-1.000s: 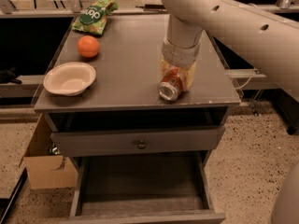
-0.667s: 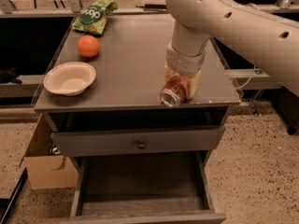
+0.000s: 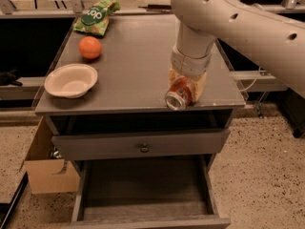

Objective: Place coke can into middle drawer

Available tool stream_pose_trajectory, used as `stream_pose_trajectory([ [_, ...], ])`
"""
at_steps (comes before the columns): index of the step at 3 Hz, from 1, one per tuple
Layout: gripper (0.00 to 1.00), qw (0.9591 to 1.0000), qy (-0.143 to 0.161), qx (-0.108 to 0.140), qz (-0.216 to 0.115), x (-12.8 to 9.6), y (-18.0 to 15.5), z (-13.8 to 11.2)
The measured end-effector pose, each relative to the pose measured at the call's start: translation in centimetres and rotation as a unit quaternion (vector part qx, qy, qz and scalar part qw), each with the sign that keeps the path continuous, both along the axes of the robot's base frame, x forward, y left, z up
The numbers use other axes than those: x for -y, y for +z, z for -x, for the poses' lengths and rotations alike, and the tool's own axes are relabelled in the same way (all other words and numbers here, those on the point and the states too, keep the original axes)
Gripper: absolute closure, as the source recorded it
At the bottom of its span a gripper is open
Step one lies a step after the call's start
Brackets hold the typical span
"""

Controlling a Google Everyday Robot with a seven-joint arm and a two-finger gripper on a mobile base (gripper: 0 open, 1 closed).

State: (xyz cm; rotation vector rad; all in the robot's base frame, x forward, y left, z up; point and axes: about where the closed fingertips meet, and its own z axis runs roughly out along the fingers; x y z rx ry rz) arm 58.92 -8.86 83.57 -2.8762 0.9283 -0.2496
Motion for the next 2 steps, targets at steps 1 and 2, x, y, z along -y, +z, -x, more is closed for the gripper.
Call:
stream_pose_trajectory([
  [1, 1.0, 0.9993, -0.033, 0.008, -0.012, 3.1, 3.6, 1.8],
  [2, 1.0, 0.9972, -0.05, 0.055, -0.014, 5.1, 11.9, 4.6],
])
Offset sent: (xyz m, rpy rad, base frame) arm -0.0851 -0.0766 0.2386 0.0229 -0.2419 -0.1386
